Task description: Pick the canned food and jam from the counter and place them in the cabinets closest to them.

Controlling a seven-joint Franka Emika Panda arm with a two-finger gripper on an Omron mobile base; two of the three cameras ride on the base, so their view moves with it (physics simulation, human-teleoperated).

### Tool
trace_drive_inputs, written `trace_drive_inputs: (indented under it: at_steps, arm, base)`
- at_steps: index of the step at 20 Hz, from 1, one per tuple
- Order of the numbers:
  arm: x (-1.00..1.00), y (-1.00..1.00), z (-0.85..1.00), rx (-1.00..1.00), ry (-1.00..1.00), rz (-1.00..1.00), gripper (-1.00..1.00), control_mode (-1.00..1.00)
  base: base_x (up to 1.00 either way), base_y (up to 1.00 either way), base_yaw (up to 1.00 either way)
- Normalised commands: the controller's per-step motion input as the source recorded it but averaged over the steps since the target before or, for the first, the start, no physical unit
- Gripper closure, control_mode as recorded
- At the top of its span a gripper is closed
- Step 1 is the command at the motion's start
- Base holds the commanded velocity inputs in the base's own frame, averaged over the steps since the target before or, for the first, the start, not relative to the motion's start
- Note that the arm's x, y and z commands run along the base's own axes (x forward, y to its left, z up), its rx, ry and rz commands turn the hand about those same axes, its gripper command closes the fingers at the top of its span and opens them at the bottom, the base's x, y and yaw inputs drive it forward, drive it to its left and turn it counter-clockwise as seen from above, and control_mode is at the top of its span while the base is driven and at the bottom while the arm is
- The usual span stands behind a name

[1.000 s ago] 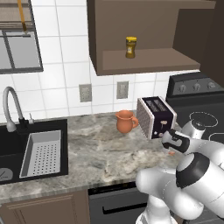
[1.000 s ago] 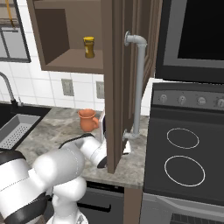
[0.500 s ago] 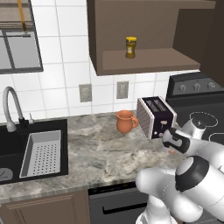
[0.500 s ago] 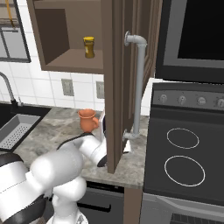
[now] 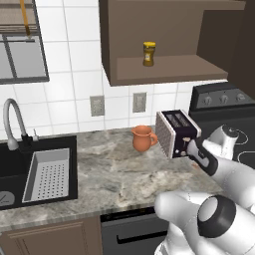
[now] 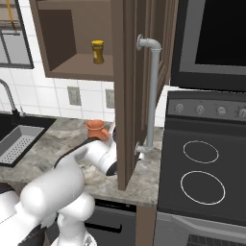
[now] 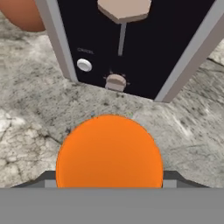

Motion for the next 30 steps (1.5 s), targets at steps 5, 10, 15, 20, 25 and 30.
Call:
trace_drive_inputs:
  at_steps: [5,10,15,20,25,30]
  arm:
    - [0.00,0.01,0.46,0.01,0.00,-0.01,1.00,-1.00]
    - [0.00,0.02,0.47,0.01,0.00,-0.01,1.00,-1.00]
    - [0.00,0.00,0.41,0.00,0.00,0.00,1.00,-1.00]
    - [0.00,0.07,0.32,0.00,0.00,0.00,1.00,-1.00]
    - [-0.04,0.00,0.20,0.00,-0.03,0.00,1.00,-1.00]
    - [-0.07,0.01,0.25,0.00,-0.07,0.00,1.00,-1.00]
  base:
    - [0.00,0.00,0.00]
    - [0.00,0.00,0.00]
    - [0.00,0.00,0.00]
    - [0.00,0.00,0.00]
    - [0.00,0.00,0.00]
    - [0.00,0.00,0.00]
